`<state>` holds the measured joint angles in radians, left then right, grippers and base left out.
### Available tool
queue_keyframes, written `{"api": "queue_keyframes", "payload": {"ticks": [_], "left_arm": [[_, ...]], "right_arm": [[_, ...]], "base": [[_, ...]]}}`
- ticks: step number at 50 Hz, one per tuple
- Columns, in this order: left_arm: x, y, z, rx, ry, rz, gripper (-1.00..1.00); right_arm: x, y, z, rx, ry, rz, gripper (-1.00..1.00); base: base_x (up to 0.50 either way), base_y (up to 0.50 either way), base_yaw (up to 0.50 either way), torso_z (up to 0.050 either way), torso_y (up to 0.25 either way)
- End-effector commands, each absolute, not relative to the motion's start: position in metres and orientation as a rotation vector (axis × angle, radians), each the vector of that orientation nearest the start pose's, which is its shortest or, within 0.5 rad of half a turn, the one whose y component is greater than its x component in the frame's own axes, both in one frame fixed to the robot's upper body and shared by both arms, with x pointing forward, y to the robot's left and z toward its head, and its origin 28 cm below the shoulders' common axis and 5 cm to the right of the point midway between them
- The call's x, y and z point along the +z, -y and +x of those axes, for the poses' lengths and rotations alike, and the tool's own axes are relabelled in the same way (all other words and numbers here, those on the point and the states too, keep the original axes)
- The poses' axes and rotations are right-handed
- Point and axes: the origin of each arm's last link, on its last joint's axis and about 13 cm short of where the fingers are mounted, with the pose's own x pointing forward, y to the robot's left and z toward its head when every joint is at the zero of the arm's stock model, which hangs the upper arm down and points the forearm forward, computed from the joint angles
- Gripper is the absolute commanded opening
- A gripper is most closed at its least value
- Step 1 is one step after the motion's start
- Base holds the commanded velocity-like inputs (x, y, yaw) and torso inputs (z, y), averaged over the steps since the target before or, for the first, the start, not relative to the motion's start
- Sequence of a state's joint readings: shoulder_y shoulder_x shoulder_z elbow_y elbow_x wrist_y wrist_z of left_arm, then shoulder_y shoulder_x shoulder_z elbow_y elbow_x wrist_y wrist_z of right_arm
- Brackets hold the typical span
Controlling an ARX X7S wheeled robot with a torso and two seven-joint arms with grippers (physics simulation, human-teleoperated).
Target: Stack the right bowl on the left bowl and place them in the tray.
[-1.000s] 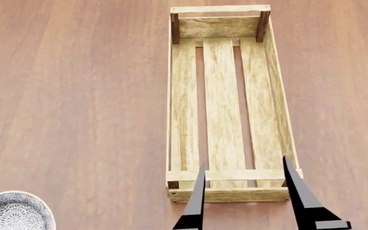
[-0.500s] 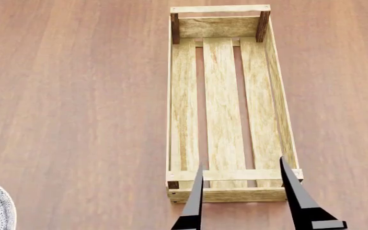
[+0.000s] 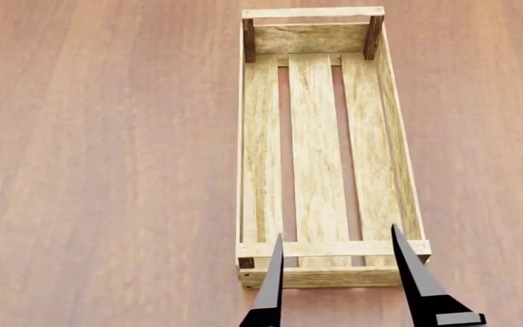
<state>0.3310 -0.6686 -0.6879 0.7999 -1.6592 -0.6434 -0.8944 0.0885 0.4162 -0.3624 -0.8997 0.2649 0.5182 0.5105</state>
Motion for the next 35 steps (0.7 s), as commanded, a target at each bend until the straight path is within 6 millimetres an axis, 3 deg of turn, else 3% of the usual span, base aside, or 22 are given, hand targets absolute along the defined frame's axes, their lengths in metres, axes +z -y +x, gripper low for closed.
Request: {"api": "queue_keyframes", "payload": {"ticks": [1, 22, 35], "left_arm": [[0.177, -0.327, 0.115, 0.441, -0.181, -0.612, -1.00], [0.181, -0.338, 0.119, 0.553, -0.187, -0.732, -1.00], [0.173, -0.346, 0.122, 0.578, -0.190, -0.832, -1.00]], "right_arm": [[0.153, 0.081, 0.172, 0.074, 0.338, -0.065, 1.00], [0.154, 0.081, 0.172, 0.075, 0.343, -0.056, 1.00], [0.155, 0.081, 0.171, 0.071, 0.344, -0.059, 1.00]], "base": [[0.00, 0.00, 0.00, 0.000, 0.000], [0.00, 0.00, 0.00, 0.000, 0.000], [0.00, 0.00, 0.00, 0.000, 0.000]]}}
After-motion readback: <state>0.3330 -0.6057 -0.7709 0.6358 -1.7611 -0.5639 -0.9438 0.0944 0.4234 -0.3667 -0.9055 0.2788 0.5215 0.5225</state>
